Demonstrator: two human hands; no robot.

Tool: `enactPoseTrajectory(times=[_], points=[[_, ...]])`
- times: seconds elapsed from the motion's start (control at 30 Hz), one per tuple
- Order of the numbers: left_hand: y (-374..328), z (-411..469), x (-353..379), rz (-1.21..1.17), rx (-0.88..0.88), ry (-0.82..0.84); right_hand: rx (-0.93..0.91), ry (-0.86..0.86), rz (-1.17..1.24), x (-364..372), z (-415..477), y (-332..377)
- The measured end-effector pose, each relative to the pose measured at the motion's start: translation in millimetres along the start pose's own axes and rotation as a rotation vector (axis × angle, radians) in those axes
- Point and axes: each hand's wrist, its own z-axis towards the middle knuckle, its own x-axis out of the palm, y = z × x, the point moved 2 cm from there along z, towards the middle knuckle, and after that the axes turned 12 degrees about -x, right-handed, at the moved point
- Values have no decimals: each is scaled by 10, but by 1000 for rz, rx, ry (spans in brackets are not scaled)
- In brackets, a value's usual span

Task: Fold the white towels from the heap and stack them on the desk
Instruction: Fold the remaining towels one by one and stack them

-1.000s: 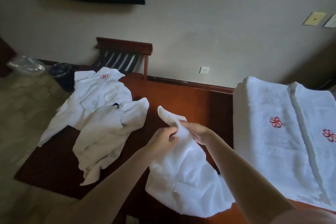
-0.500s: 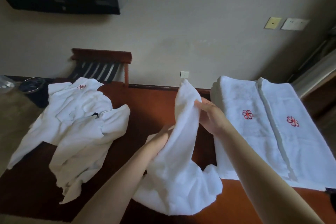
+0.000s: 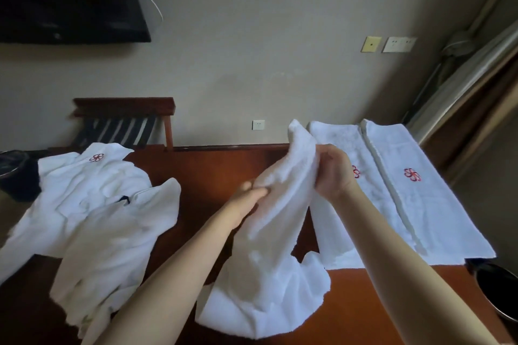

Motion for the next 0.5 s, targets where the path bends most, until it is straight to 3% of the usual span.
enactPoseTrajectory(times=[0.13, 0.2, 0.3, 0.37, 0.43, 0.5], points=[[-147, 44, -465, 204, 189, -219, -2, -291, -199, -198, -25, -200], [-179, -2, -676, 344, 329, -294, 43, -205, -322, -246, -67, -308], [-300, -112, -803, 573, 525, -337, 130, 64, -422, -180, -140, -382], [-332, -155, -836, 682, 585, -317, 131, 164, -556, -51, -148, -411], [-283, -155, -851, 686, 498, -210, 26, 179, -718, 116, -119, -437], [-217, -200, -856, 395, 254, 51, -133, 68, -742, 254, -46, -447]])
